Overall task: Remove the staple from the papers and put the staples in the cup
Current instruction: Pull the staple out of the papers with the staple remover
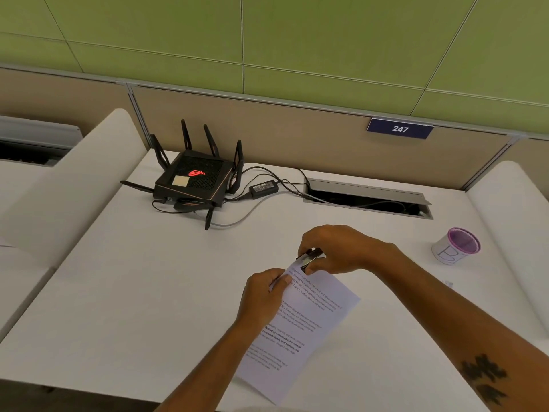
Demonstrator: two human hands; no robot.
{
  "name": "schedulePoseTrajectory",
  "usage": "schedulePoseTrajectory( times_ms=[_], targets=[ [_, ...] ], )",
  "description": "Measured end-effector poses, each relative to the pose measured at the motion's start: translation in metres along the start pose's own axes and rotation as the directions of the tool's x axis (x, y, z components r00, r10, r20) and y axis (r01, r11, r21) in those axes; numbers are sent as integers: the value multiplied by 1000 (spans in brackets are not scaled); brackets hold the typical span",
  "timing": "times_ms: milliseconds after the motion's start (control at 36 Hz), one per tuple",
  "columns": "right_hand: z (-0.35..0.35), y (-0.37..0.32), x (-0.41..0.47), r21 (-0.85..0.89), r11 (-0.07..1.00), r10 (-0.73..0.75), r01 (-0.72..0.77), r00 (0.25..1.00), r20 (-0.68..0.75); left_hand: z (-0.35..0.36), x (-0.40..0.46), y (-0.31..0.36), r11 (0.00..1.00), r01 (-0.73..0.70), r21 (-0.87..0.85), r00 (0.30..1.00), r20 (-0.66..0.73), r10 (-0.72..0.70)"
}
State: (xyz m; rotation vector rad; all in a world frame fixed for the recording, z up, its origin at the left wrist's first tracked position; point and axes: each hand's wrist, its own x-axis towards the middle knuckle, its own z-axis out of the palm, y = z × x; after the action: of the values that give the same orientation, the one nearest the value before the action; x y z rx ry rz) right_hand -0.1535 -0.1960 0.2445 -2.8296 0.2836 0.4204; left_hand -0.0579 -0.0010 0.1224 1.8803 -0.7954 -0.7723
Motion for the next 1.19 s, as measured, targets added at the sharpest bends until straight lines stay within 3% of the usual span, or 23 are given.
schedulePoseTrajectory(
  times_ms=[778, 1194],
  targets=[
    [5, 4, 1, -24, 993, -114, 112, 985, -129, 2, 0, 3, 999, 20, -35, 1000, 23, -20],
    [3, 10, 2, 30, 999, -27, 28, 999, -30, -4, -4, 16, 993, 68, -98, 998, 25, -65]
  ],
)
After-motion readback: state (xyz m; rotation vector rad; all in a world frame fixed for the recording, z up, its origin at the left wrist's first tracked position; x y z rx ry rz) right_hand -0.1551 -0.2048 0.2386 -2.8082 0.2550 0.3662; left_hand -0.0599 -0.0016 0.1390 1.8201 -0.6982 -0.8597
